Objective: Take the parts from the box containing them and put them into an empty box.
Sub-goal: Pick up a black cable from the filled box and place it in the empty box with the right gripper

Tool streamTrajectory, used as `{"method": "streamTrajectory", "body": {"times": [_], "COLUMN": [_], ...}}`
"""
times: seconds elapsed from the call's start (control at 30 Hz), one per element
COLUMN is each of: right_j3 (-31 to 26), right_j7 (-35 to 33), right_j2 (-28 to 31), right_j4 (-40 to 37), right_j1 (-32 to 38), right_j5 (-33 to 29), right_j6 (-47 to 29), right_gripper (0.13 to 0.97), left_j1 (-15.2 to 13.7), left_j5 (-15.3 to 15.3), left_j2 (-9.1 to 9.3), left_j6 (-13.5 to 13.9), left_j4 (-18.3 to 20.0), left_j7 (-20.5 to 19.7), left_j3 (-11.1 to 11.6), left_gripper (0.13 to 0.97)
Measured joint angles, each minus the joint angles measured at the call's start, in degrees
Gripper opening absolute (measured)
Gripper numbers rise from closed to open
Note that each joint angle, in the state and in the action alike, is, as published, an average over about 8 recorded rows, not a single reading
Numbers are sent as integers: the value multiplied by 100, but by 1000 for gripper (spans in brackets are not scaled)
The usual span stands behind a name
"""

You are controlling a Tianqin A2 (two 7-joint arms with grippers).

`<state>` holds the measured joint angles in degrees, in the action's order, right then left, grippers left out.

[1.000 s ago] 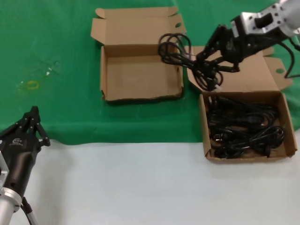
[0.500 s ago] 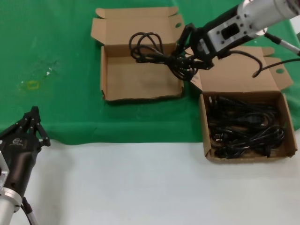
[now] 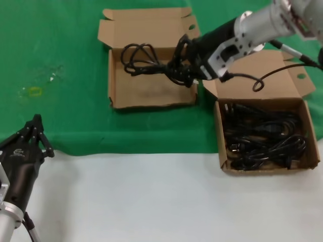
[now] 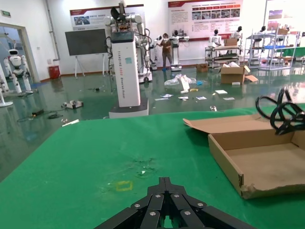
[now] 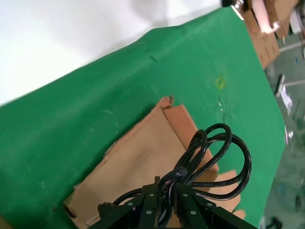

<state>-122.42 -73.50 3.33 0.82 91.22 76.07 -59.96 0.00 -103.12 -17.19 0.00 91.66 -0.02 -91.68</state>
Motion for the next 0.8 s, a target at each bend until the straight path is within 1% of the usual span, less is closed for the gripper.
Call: {"method": "streamTrajectory", "body": {"times": [0.17,0.33,0.8], "right_j3": [42,34,52], "right_j7": [-598,-971,-1229], "right_j2": [-84,-144,-208], "right_j4": [-7,-16,-37], "right_j1": [-130,-217,-383], "right_j5": [28,6,-9], "right_j6": [229,503,1167], "right_gripper": [181,181,181], "left_j1": [0,0,0], "left_j5": [0,0,0], "left_j2": [0,0,0], "left_j6": [0,0,0], "left_j4": [0,0,0], "left_j7": [0,0,0], "left_j3": [0,0,0], "left_gripper": [144,144,144]}}
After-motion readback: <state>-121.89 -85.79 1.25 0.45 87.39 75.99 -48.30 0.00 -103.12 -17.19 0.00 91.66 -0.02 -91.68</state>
